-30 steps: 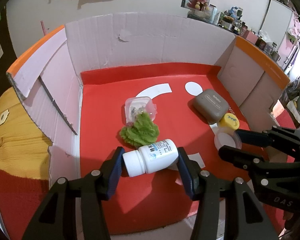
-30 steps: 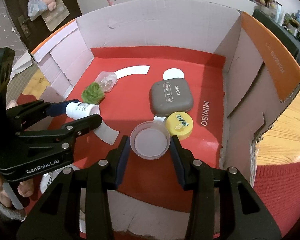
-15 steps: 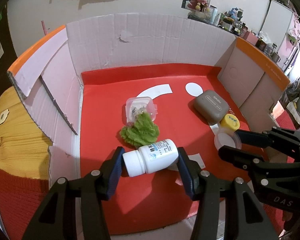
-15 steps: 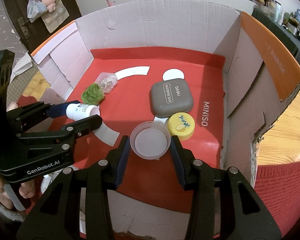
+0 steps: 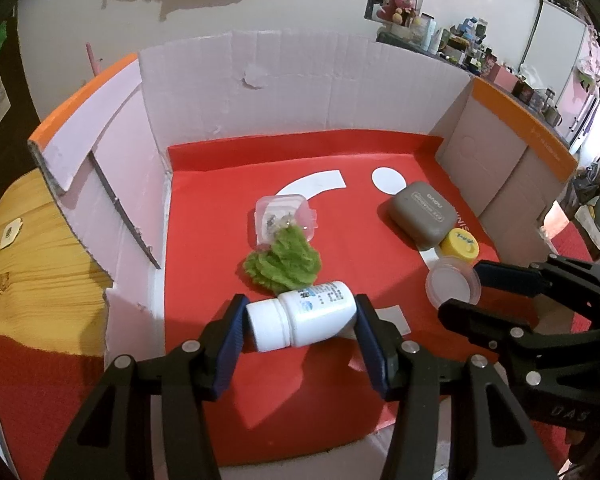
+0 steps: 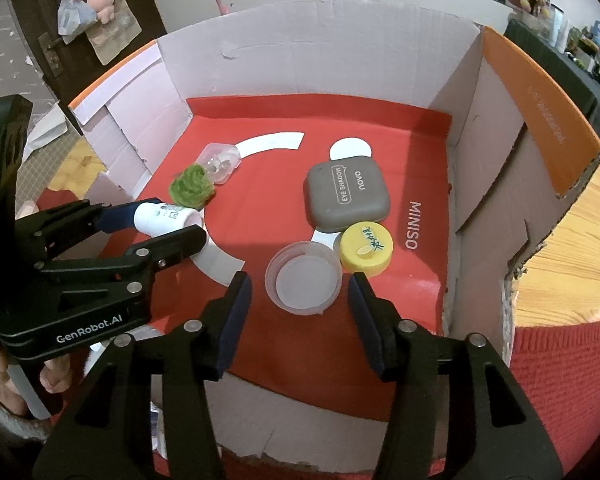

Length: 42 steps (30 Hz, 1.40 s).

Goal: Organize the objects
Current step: 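Set the pill bottle and clear container on the box floor and open both grippers, then withdraw both grippers from the box back toward the remaining items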

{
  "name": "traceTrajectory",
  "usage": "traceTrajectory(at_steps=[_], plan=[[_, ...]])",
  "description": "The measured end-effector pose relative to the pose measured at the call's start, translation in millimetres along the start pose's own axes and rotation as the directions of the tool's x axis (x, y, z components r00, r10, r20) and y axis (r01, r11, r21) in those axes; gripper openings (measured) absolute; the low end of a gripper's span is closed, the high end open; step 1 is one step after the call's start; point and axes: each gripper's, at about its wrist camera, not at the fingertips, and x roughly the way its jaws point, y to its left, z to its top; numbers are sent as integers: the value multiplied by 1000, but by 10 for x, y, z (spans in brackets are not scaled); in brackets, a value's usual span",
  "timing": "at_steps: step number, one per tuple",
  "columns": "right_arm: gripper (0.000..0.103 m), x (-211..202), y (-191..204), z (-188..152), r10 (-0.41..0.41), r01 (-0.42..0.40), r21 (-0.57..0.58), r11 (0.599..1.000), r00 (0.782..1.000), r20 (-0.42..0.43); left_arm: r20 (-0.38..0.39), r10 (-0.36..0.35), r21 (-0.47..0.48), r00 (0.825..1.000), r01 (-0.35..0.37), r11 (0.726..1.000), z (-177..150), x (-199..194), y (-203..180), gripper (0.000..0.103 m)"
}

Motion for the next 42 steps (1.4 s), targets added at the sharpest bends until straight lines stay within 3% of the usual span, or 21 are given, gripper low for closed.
traceTrajectory(at_steps=[9,16,26,30,42], plan=[[58,-72,55,-29,-1,2,-14,1000,1000,12,20,-3,2,1000,2,1000,-25,-85,-52,64],[59,-141,97,-49,-4,5,-20,1000,1000,26,52,5,-1,999,-5,1000,-24,-206,-84,69],[65,-234,165,-75,-7,8,-22,1000,999,46,72,5,-11,997,-5,1000,-27,-296,-88,70],[73,-324,197,-92,-11,13,-28,1000,998,63,88,13,-7,996,-12,1000,-60,-365,-98,77],[79,-512,271,-192,-16,19,-28,999,995,99,128,27,-20,991,-25,999,-180,-608,-63,87]])
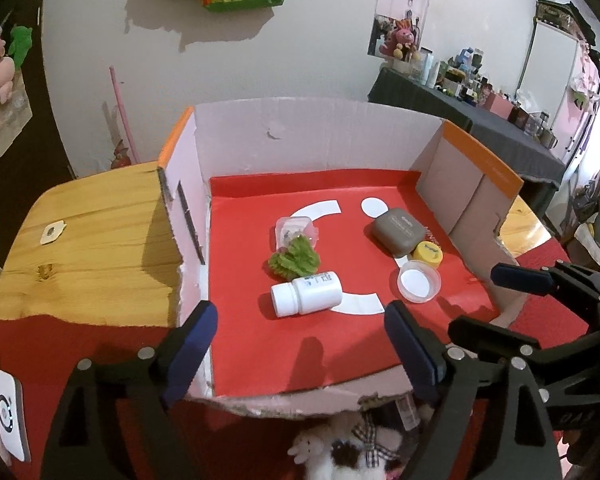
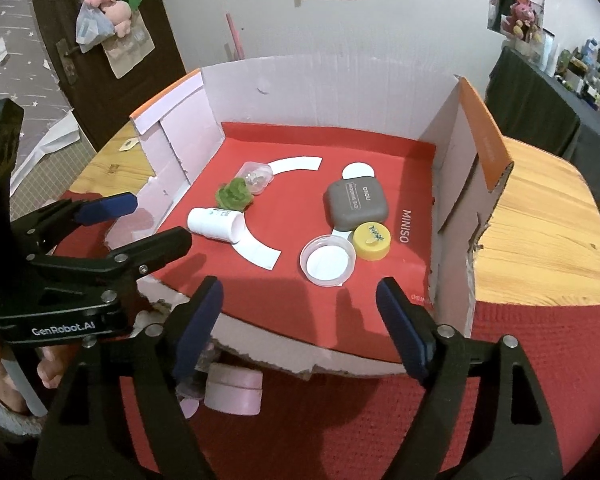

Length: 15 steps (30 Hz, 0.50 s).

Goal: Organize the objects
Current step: 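Withdraw both grippers from the box back toward the remaining items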

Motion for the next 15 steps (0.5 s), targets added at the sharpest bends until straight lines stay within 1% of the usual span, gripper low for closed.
traceTrajectory(at_steps=[4,6,9,15], plan=[[80,-75,24,-31,-5,5,0,1000,1000,13,16,20,6,1000,-20,1000,-52,-82,-16,92],[84,-110,35,-42,-8,8,-1,1000,1000,20,25,30,13,999,-30,999,-71,-124,-22,94],[84,-164,56,-61,-16,16,-3,1000,999,30,41,46,15,998,-46,999,-104,-194,-24,99],[85,-274,105,-110,-23,24,-7,1000,999,47,63,60,24,996,-62,998,-163,-318,-23,103]])
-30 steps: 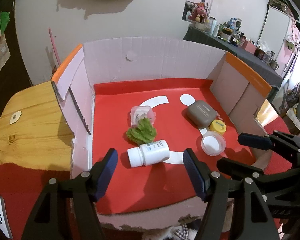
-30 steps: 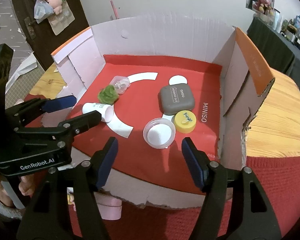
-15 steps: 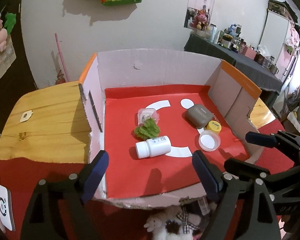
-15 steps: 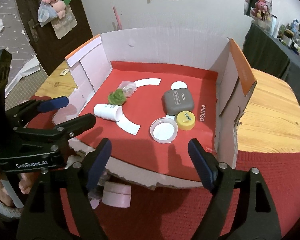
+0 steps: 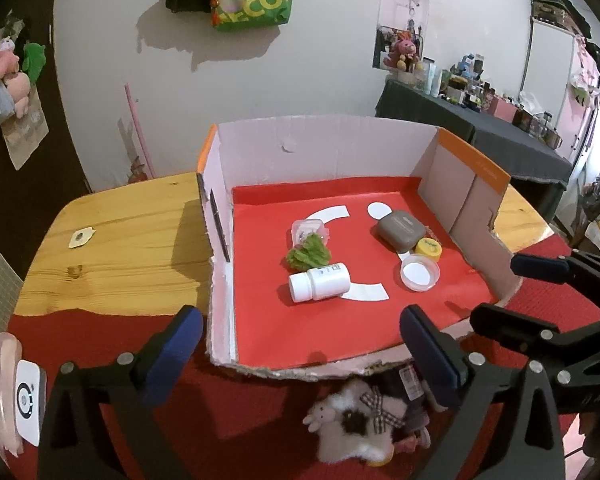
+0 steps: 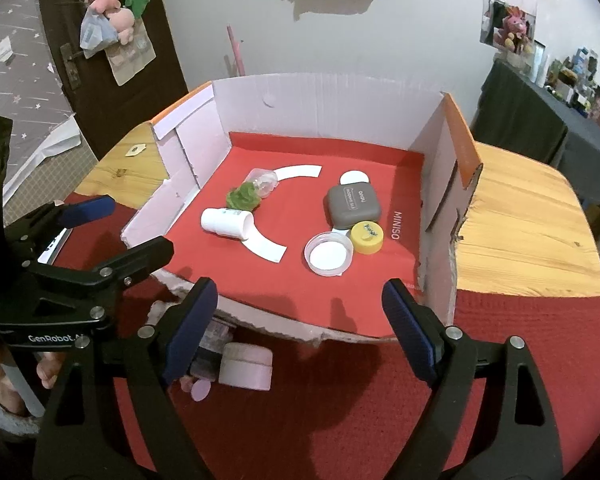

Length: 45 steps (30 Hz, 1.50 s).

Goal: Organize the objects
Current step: 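Withdraw both grippers from the box back toward the remaining items, then move the left gripper to the plush sheep while the right approaches the pink tape roll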

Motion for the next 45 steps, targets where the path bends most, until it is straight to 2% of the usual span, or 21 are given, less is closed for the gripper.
traceTrajectory(at_steps=[4,12,27,43,45], plan=[[94,-90,26,-30,-3,3,-1,1000,1000,19,15,5,10,1000,-5,1000,-29,-94,-3,103],[94,-247,74,-77,-3,3,-2,1000,999,43,30,-14,23,999,14,1000,-88,-242,-31,103],[94,-424,147,-228,21,-21,1,1000,997,75,11,-43,29,999,42,999,-229,-331,-28,103],[94,-403,211,-433,33,-33,0,999,998,53,-24,-79,43,997,80,996,-449,-280,-91,103],[89,-393,221,-457,35,-35,-4,999,998,47,-33,-87,39,996,88,995,-468,-260,-86,103]])
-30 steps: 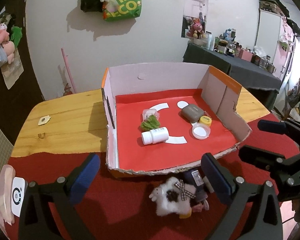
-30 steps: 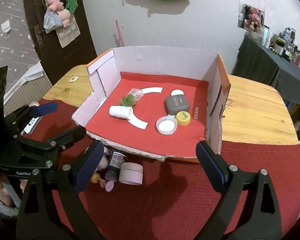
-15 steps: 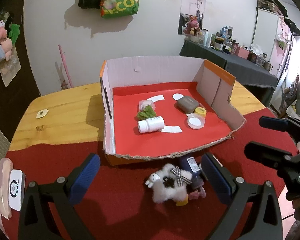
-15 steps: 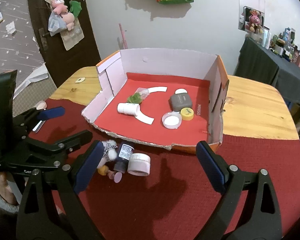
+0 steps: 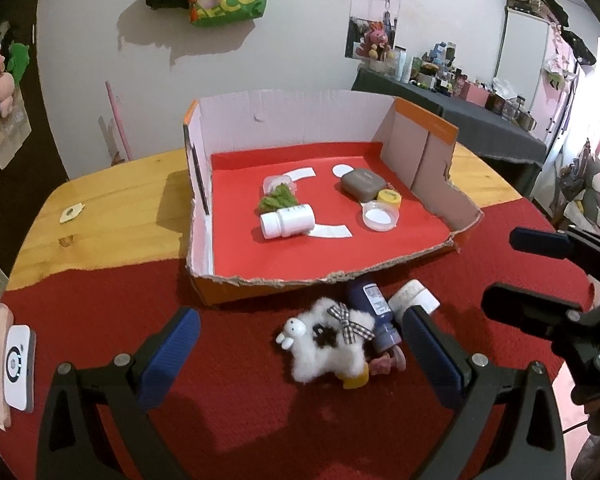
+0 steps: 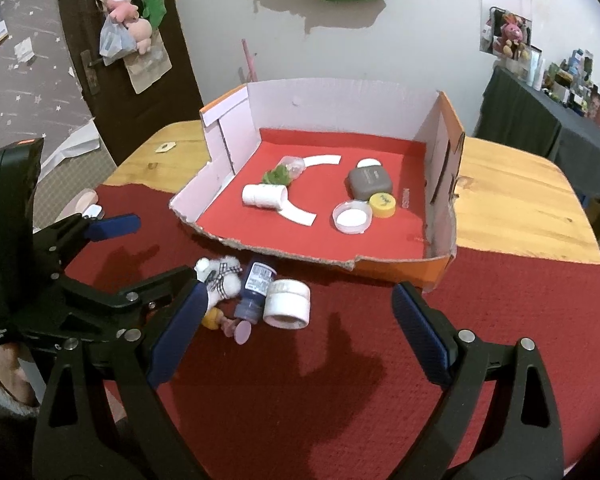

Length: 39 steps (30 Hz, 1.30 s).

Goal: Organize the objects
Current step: 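Move the left gripper to the plush sheep while the right approaches the pink tape roll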

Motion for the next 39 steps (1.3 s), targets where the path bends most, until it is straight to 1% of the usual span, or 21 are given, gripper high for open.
traceTrajectory(at_steps=[2,4,6,9,17,26,37,39], plan=[[83,12,9,-23,5,-5,-2,1000,1000,-7,-9,-6,-4,1000,6,1000,-22,25,1,103],[80,32,17,-47,6,-6,-4,1000,1000,-14,-18,-11,-4,1000,11,1000,-45,57,-2,103],[72,48,20,-57,5,-5,-4,1000,1000,-18,-29,-18,-4,999,18,1000,-69,96,-2,103],[66,99,10,-90,10,-10,1,1000,999,-34,-47,-27,-9,999,26,1000,-102,160,-2,103],[62,247,-24,-176,14,-14,11,1000,997,-74,-69,-27,-18,997,26,1000,-161,254,18,102],[60,384,-55,-217,17,-14,25,1000,995,-103,-93,-16,-24,996,14,1000,-191,375,63,101],[59,513,-77,-193,20,-17,29,999,992,-123,-127,-30,-37,991,25,999,-186,539,108,101],[58,532,-92,-187,31,-27,37,999,992,-125,-134,-30,-41,990,25,999,-186,572,131,101]])
